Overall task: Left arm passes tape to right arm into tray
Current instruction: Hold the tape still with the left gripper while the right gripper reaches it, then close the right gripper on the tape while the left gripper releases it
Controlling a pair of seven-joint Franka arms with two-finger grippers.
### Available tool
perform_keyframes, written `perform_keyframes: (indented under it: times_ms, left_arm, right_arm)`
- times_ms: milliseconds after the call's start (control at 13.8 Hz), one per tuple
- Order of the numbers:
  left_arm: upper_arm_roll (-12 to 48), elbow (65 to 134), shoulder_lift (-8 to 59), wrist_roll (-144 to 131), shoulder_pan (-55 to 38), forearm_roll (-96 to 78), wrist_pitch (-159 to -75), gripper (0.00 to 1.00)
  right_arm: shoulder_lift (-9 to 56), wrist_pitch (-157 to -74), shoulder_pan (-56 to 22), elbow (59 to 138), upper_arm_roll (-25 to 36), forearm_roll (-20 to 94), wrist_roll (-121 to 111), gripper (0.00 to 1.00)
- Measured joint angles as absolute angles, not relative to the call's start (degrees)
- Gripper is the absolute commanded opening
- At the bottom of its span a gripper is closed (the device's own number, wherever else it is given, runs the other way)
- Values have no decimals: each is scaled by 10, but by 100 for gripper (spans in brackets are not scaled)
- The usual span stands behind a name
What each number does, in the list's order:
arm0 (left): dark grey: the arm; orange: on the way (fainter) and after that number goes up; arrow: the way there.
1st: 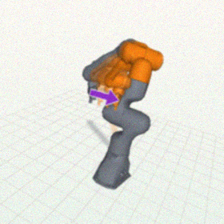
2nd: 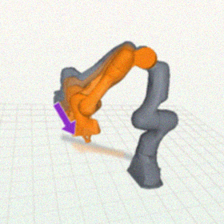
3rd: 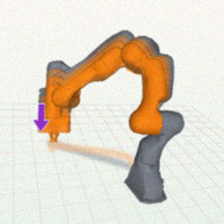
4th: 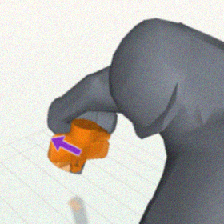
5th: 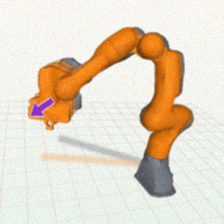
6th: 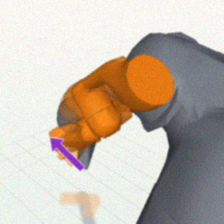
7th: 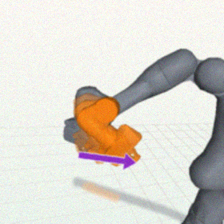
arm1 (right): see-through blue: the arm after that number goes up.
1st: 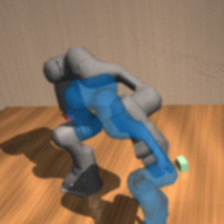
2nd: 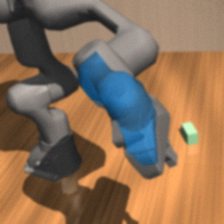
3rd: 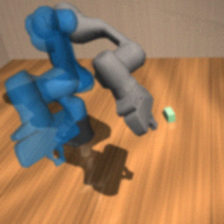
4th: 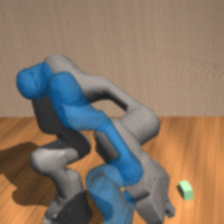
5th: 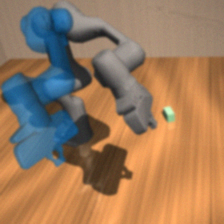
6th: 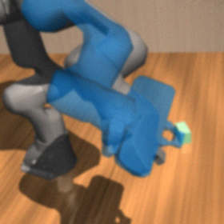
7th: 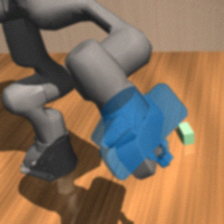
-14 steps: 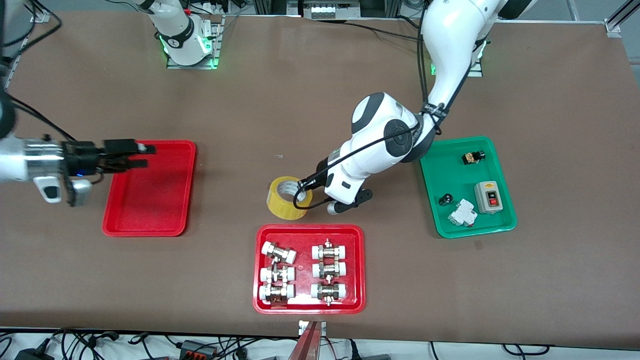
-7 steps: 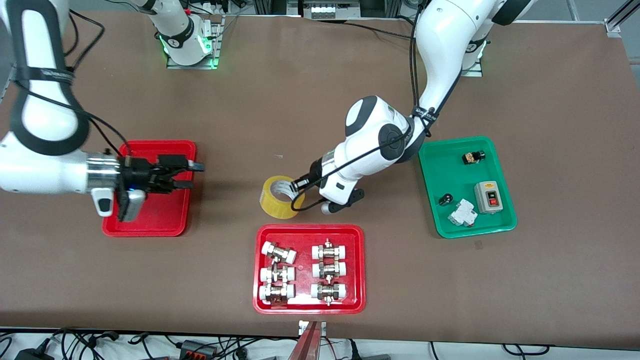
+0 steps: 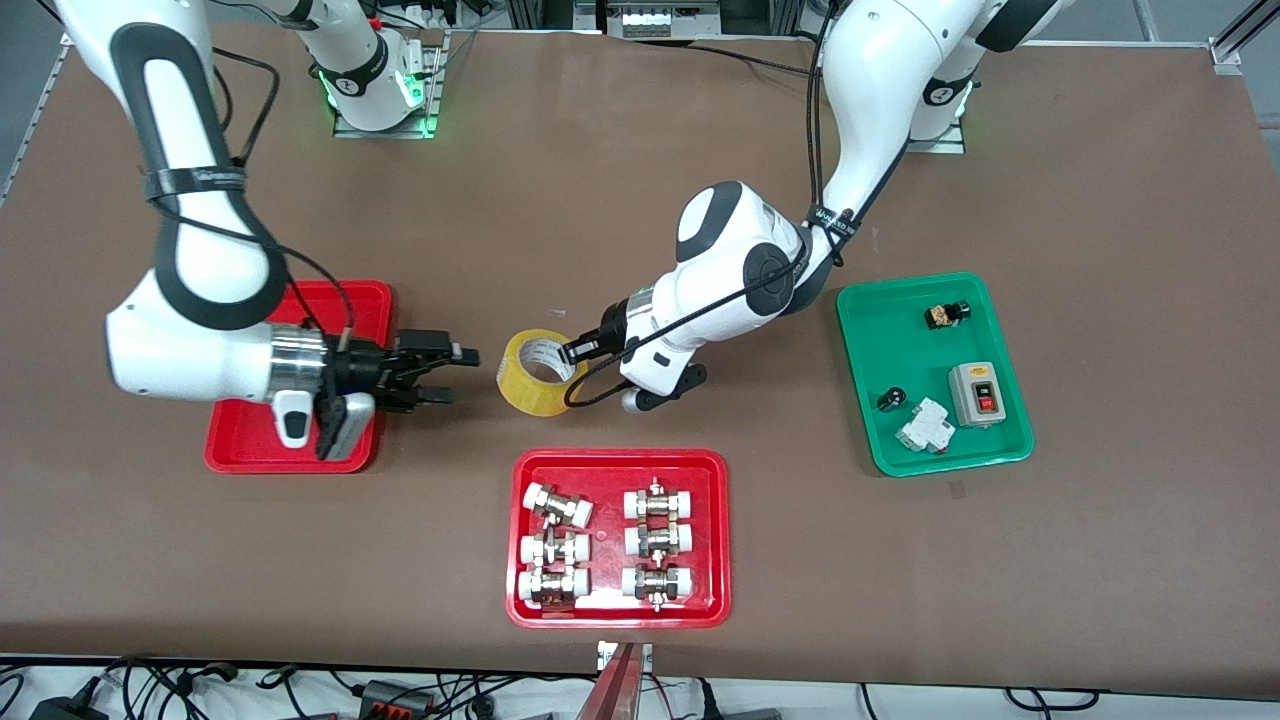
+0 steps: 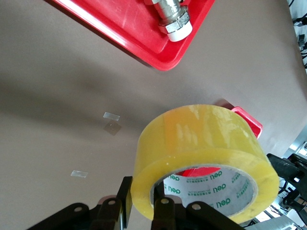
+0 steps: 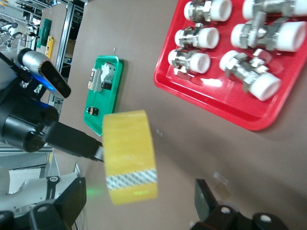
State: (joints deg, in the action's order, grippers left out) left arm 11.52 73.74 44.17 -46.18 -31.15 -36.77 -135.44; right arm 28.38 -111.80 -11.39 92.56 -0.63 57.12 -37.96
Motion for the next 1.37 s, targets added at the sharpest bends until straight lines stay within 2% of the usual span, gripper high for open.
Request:
perform_keyframes:
  times_ms: [361, 434, 506, 578, 723, 795, 1157, 1229, 1301, 1373]
  left_arm:
    - [116, 736, 446, -461, -311, -371, -1354, 1]
    - [116, 736, 446, -460, -311, -371, -1354, 1]
    - [116, 736, 446, -460, -311, -371, -1354, 1]
    - [116, 736, 446, -460, -311, -371, -1354, 2]
    - [116, 736, 447, -460, -311, -371, -1354, 2]
    - [116, 736, 447, -460, -311, -371, -1354, 2]
    - [116, 732, 447, -459, -311, -371, -1355, 4]
    - [116, 732, 447, -459, -311, -371, -1355, 30]
    - [116, 732, 447, -459, -311, -371, -1355, 99]
    - [116, 731, 447, -457, -311, -371, -1355, 100]
  right_arm:
    - [291, -1179, -152, 941, -6, 589, -380, 100]
    - [292, -1188, -158, 945, -6, 590, -380, 95]
    - [293, -1193, -163, 946, -6, 591, -380, 60]
    - [293, -1194, -166, 946, -6, 591, -380, 38]
    - [293, -1195, -166, 946, -5, 591, -382, 7]
    - [292, -1195, -166, 945, -4, 591, -383, 0]
    - [289, -1196, -166, 945, -3, 592, -389, 0]
    - [289, -1196, -166, 945, -3, 592, -389, 0]
    - [289, -1196, -166, 945, -2, 592, -389, 0]
    - [289, -1196, -166, 945, -3, 592, -389, 0]
